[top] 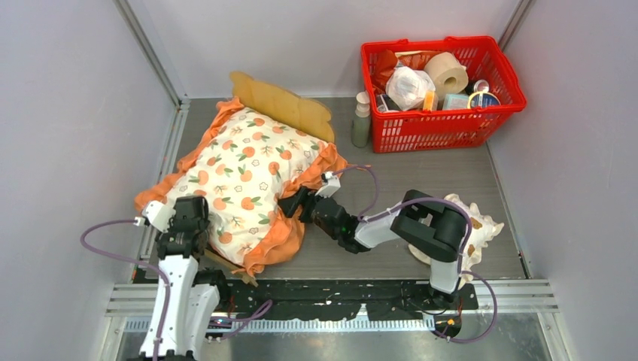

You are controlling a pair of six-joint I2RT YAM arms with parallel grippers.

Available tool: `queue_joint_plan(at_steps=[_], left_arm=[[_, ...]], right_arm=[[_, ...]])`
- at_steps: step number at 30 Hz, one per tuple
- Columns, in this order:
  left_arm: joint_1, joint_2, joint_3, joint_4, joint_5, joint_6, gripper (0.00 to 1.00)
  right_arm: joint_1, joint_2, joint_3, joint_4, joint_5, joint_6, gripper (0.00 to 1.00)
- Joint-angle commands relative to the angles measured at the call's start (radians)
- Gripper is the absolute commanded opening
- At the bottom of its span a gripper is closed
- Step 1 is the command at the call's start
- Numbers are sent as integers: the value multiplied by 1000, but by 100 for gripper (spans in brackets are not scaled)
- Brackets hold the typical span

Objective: Set up the pet bed
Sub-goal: Adjust the bed frame at the center of the board.

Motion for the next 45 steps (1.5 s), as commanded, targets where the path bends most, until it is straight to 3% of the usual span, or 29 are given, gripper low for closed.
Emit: queue_joint_plan(at_steps=[1, 4, 8, 9, 10, 15, 18, 23, 28, 32, 36, 42, 45], left_arm=[[8, 148, 53, 265, -99, 43, 60], [38, 287, 112, 284, -155, 84, 61], [67, 366, 193, 174, -178, 62, 60], [67, 355, 193, 156, -180, 56, 60], [67, 331, 186, 161, -178, 63, 61], [67, 149, 170, 239, -139, 188, 64], [67, 79, 204, 189, -142, 194, 64], [67, 51, 248, 71, -156, 163, 64], [67, 66, 365, -98, -186, 133, 65], [67, 65, 383, -280, -189, 3, 64], [70, 18, 301, -301, -153, -47, 62], [105, 7, 251, -351, -107, -84, 61], [136, 4, 234, -432, -56, -176, 56]], right_arm=[[34, 42, 104, 69, 76, 73, 79], [46, 69, 150, 39, 115, 104, 80], [47, 47, 164, -31, 142, 82, 86], [41, 32, 155, -29, 139, 51, 88], [29, 2, 137, -33, 127, 37, 98], [-2, -150, 80, -168, 70, -90, 96], [-24, -236, 79, -320, 43, -105, 95], [-42, -323, 30, -429, 12, -127, 95], [-72, -484, -24, -582, -71, -303, 96], [-114, -562, 82, -795, -145, -480, 96], [-182, -585, 223, -880, -154, -633, 96], [-313, -440, 455, -936, -177, -867, 98], [-363, -304, 573, -962, -223, -981, 99]])
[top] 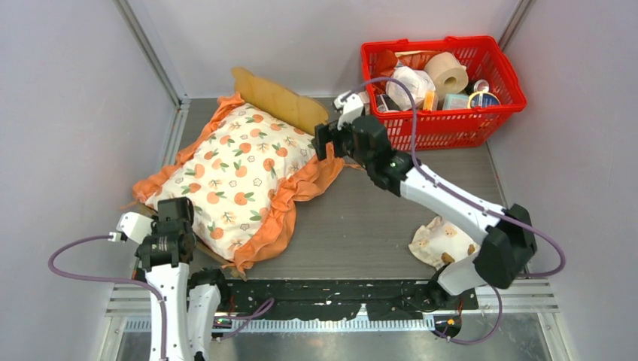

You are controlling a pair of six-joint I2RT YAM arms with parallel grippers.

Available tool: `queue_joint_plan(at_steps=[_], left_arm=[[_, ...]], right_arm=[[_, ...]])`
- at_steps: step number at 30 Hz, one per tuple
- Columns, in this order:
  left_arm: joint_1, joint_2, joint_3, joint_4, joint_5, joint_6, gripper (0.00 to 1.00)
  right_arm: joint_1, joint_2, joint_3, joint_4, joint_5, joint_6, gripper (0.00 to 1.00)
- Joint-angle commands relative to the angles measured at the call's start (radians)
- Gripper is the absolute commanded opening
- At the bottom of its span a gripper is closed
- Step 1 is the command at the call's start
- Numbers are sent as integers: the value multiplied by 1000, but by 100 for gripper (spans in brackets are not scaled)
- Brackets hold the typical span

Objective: Set up the pet bed
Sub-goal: Adjust the bed frame at the center of the board.

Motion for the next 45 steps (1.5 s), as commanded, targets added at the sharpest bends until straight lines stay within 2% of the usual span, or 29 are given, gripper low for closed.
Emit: queue_joint_plan(at_steps=[1, 8, 10, 13, 15, 17, 18, 19, 20, 21, 23, 26, 31, 35, 41, 45], left_arm=[[42, -15, -27, -113, 50, -144, 55], [68, -45, -72, -116, 49, -203, 49], [79, -43, -104, -67, 58, -190, 49], [82, -39, -168, 65, 106, -167, 45], [82, -47, -216, 207, 135, -100, 43], [82, -62, -266, 318, 153, -74, 46], [82, -64, -280, 351, 161, -66, 47], [82, -64, -289, 370, 163, -69, 46], [82, -56, -295, 400, 163, -64, 44], [82, -50, -303, 435, 156, -52, 42], [82, -38, -309, 525, 142, -17, 40], [84, 3, -302, 660, 168, 42, 41], [83, 135, -237, 758, 179, 58, 44], [84, 258, -133, 823, 162, 153, 44], [88, 401, 25, 760, 122, 256, 46], [88, 425, 113, 616, -16, 294, 50]], right_arm=[[-59, 177, 186, -58, -63, -239, 99], [-120, 398, 452, -129, -124, -328, 100], [-129, 447, 502, -130, -165, -355, 100], [-140, 511, 566, -133, -252, -377, 94], [-144, 525, 583, -136, -278, -367, 85], [-146, 524, 579, -116, -294, -342, 55], [-147, 520, 567, -107, -297, -335, 49], [-148, 515, 560, -91, -297, -320, 36], [-148, 510, 552, -85, -293, -315, 30], [-148, 507, 548, -80, -288, -302, 19], [-149, 492, 531, -71, -273, -275, 7], [-153, 460, 480, -55, -260, -219, 5], [-153, 423, 410, -45, -256, -129, 5], [-151, 345, 298, -37, -252, -63, 5], [-144, 242, 171, -22, -208, 3, 5], [-143, 195, 92, -9, -175, 42, 5]])
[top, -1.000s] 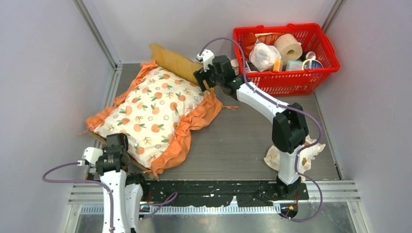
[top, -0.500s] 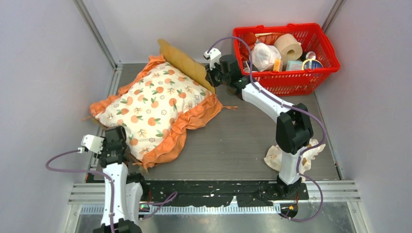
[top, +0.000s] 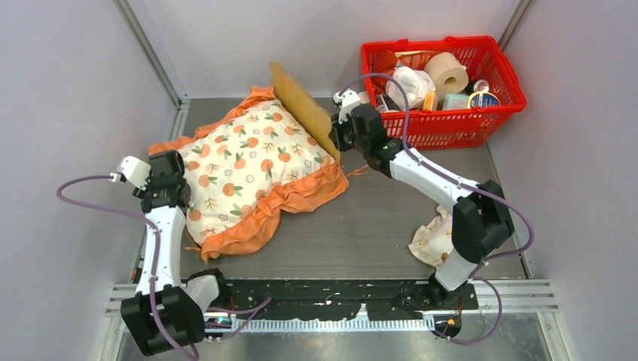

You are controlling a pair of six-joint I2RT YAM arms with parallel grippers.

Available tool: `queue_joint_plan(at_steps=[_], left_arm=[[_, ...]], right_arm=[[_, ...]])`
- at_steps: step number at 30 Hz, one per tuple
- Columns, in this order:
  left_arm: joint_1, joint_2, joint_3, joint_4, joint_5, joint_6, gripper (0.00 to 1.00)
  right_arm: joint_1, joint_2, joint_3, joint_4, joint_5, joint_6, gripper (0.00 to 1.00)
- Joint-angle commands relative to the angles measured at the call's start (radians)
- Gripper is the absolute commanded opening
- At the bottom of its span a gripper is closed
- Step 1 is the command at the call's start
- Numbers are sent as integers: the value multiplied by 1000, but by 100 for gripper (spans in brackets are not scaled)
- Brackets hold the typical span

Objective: Set up the pet bed
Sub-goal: Adjust the bed frame at the center of the board.

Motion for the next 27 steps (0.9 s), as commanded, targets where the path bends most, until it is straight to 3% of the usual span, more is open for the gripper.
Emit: queue_joint_plan(at_steps=[1, 5, 9, 12, 16, 17, 20, 22, 27], left_arm=[[0, 2, 109, -129, -172, 70, 52], [-5, -51, 170, -88, -163, 269, 59], [-42, -120, 237, -25, 42, 482, 58], [-137, -156, 248, 3, 155, 558, 58], [-344, -174, 237, 8, 199, 632, 58], [-386, -178, 234, 6, 215, 640, 57], [-508, -202, 199, 28, 278, 673, 53], [-594, -235, 155, 73, 288, 723, 52], [-852, -290, 46, 205, 349, 952, 53]], right_arm=[[19, -77, -76, 23, 16, 164, 5], [19, -99, -126, 31, 97, 199, 5], [20, -143, -194, 34, 131, 276, 5], [23, -204, -268, 36, 146, 327, 6], [20, -294, -326, 53, 179, 349, 37], [13, -330, -337, 50, 180, 347, 40], [-7, -406, -376, 48, 163, 354, 69], [-11, -470, -417, 48, 165, 351, 74], [-32, -660, -606, 119, 134, 424, 74]])
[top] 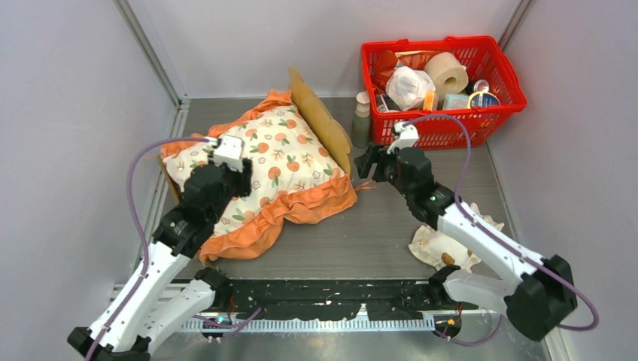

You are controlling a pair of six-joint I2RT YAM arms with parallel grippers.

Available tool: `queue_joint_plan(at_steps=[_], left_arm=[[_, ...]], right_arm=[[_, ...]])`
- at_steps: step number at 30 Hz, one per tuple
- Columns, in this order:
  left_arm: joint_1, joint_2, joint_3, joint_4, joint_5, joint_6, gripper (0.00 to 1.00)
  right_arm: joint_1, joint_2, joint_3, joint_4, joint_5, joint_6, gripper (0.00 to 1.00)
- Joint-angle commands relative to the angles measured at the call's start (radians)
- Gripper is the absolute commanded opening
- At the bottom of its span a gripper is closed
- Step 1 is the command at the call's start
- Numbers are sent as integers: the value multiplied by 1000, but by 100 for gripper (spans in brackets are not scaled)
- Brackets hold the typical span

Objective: Set up the pet bed
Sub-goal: Adjust the bed frame at the center of the board, then cross the ropes on the bed frame.

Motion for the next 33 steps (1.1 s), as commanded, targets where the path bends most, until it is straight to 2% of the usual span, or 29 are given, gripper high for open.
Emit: queue_joint_plan(at_steps=[1, 6, 7, 9, 13, 16, 20, 24, 26, 27, 29, 33], left_arm=[[-205, -29, -51, 143, 70, 246, 54], [-310, 18, -17, 97, 74, 257, 59], [-316, 22, -12, 91, 89, 253, 63], [-319, 32, -9, 81, 116, 253, 81], [-319, 36, -31, 78, 204, 292, 94], [-318, 35, -41, 72, 218, 302, 99], [-319, 56, -30, 60, 205, 287, 100], [-321, 67, -72, 105, 218, 313, 96], [-324, 67, -100, 124, 234, 352, 92], [-329, 68, -116, 136, 245, 389, 89], [-334, 73, -149, 183, 256, 446, 87], [-357, 88, -213, 301, 357, 566, 84]], right_arm=[[-13, -173, -139, 102, -51, 97, 74], [-15, -213, -406, 327, -152, 204, 75], [-14, -190, -452, 363, -182, 215, 75], [-15, -142, -516, 484, -211, 229, 76], [-16, 13, -551, 639, -221, 245, 75], [-16, 178, -553, 805, -284, 269, 73], [-16, 333, -539, 983, -333, 329, 66], [-16, 427, -528, 1113, -334, 354, 56], [-17, 440, -522, 1158, -336, 363, 45], [-17, 438, -521, 1174, -338, 367, 30], [-16, 414, -516, 1173, -344, 369, 9], [-16, 314, -487, 1094, -376, 386, 5]])
